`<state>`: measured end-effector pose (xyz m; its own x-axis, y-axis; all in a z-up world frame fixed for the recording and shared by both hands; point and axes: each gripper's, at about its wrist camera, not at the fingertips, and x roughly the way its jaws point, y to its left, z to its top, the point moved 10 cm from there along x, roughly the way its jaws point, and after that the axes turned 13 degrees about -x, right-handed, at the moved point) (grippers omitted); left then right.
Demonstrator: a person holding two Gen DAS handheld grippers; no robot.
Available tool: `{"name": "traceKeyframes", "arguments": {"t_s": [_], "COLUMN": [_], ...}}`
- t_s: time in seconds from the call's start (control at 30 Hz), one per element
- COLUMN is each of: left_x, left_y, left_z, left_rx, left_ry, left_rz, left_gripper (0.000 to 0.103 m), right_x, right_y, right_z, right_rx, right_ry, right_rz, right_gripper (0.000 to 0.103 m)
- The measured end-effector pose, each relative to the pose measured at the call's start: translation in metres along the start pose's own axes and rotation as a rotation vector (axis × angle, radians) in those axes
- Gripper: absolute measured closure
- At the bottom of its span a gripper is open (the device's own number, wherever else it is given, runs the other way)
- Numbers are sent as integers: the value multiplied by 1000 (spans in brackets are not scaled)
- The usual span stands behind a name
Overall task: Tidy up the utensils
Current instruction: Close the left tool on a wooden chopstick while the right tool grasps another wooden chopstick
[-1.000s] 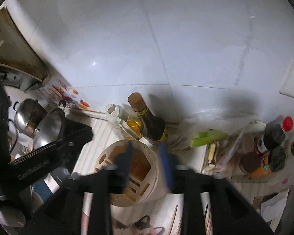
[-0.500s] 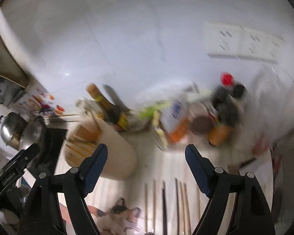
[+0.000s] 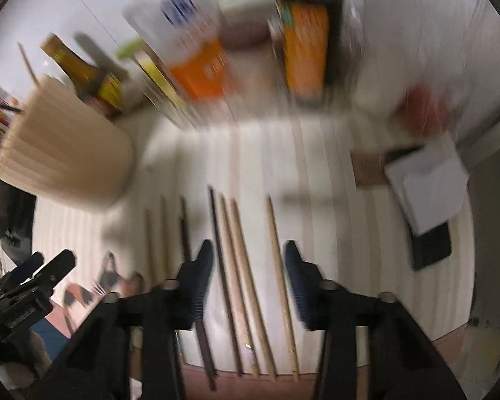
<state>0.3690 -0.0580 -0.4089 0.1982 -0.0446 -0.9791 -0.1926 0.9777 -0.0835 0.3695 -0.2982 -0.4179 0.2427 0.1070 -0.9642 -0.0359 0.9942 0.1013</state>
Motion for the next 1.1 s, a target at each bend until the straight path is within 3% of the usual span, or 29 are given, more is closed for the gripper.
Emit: {"name": "traceKeyframes", "arguments": {"t_s": [0.07,0.13,0.2,0.3,0.37,0.4,0.43,0.47,0.5,0.67,0.7,0.77,1.1], "left_x": [21,40,52,56,55,55,55,55,54,50,50,48,51], "left_y": [-7,-15,-19,-25,-29,-31,-31,-29,-27,-4,-4,3,7], "left_z": [-9,-16,-18,-17,-16,-15,-15,-16,-17,-29,-34,-40,-43], "left_rx": [12,36,55,103,118,122,123,125,130,149,143,140,118], "left_ry": [52,88,104,71,62,61,65,65,61,81,90,100,141], "left_rz": [-2,11,28,60,59,55,52,47,50,73,35,29,22], "left_gripper": [38,43,57,70,90,97,98,99,99,99,99,99,97], "right_x": [13,25,38,58,70,74,77,76,77,72,71,70,77], "right_y": [-5,-9,-13,-13,-13,-12,-13,-14,-14,-22,-24,-26,-27], "right_z": [-7,-10,-13,-15,-16,-17,-18,-16,-18,-48,-53,-63,-64], "right_rx": [7,10,10,3,-10,-17,-22,-34,-33,-16,-13,-8,-34], "right_ry": [31,60,87,130,150,161,171,157,166,211,219,233,356], "right_rz": [7,16,14,16,7,3,-9,-37,-36,-33,-29,-18,-38], "right_gripper": [64,64,64,64,64,74,80,92,96,97,97,97,96]}}
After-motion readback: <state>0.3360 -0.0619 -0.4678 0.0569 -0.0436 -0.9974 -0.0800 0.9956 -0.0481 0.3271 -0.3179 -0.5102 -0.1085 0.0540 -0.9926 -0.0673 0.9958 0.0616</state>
